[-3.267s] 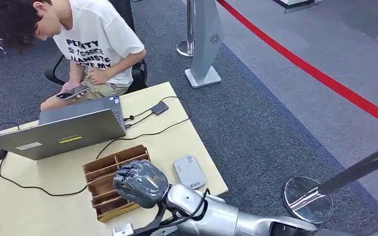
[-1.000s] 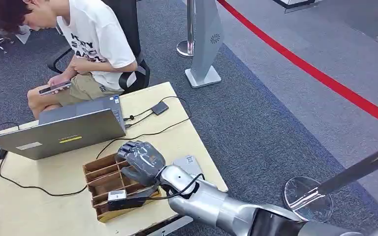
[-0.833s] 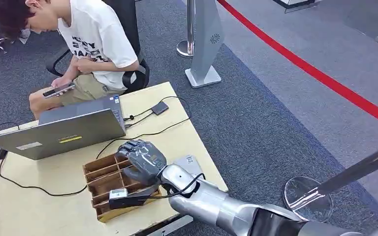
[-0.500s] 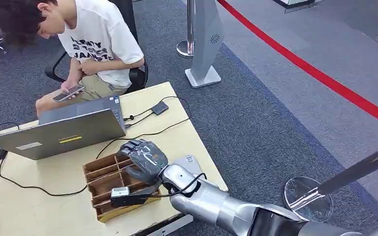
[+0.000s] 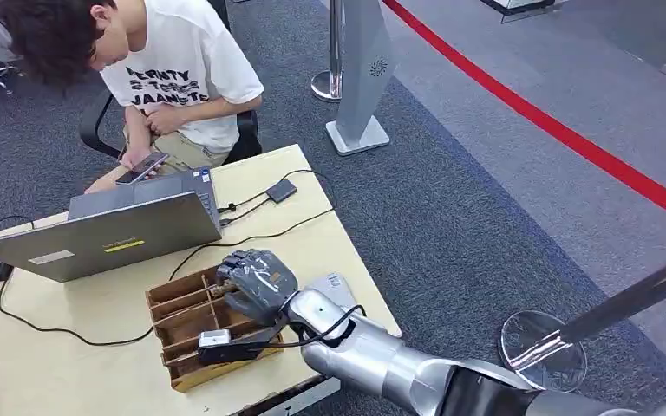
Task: Pass the card to the sensor for recognition and then transmit it.
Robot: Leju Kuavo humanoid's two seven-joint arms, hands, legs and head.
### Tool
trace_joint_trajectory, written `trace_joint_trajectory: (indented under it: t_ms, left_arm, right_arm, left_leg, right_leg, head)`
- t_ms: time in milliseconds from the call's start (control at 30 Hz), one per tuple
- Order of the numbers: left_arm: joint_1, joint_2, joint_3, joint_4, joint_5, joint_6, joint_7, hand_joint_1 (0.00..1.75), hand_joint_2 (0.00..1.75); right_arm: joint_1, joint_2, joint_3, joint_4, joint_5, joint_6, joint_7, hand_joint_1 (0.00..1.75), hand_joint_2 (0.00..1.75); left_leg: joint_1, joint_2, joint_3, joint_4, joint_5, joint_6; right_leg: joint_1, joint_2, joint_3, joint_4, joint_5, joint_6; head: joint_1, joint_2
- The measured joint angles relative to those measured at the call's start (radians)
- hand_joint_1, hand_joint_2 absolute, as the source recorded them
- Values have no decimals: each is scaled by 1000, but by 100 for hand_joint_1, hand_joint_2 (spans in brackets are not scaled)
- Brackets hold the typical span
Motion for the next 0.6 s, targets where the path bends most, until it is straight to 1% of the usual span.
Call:
trace_joint_trajectory:
  t_ms: [67,167,300,367,433,467,600]
  left_arm:
    - [0,0,0,0,0,0,0,0,0]
    - [0,0,0,0,0,0,0,0,0]
    - [0,0,0,0,0,0,0,0,0]
    - [0,0,0,0,0,0,0,0,0]
    - [0,0,0,0,0,0,0,0,0]
    - [0,0,0,0,0,0,0,0,0]
    - [0,0,0,0,0,0,0,0,0]
  right_arm:
    - [0,0,0,5,0,0,0,82,175]
    - [2,0,-4,10,1,2,3,84,175]
    - [7,0,-8,15,2,2,3,89,175]
    - [9,0,-10,16,2,2,3,96,175]
    - [10,0,-12,18,2,2,3,96,175]
    - [11,0,-13,19,2,2,3,99,175]
    - [12,0,-14,19,2,3,3,99,175]
  left_leg:
    - [0,0,0,0,0,0]
    - [0,0,0,0,0,0]
    - [0,0,0,0,0,0]
    - [0,0,0,0,0,0]
    - [0,0,0,0,0,0]
    - [0,0,0,0,0,0]
    - [0,0,0,0,0,0]
  right_leg:
    - [0,0,0,0,0,0]
    - [0,0,0,0,0,0]
    - [0,0,0,0,0,0]
    - [0,0,0,0,0,0]
    - [0,0,0,0,0,0]
    - [0,0,0,0,0,0]
    - [0,0,0,0,0,0]
  head:
    - [0,0]
    - [0,0]
    - [0,0]
    - [0,0]
    - [0,0]
    - [0,0]
    - [0,0]
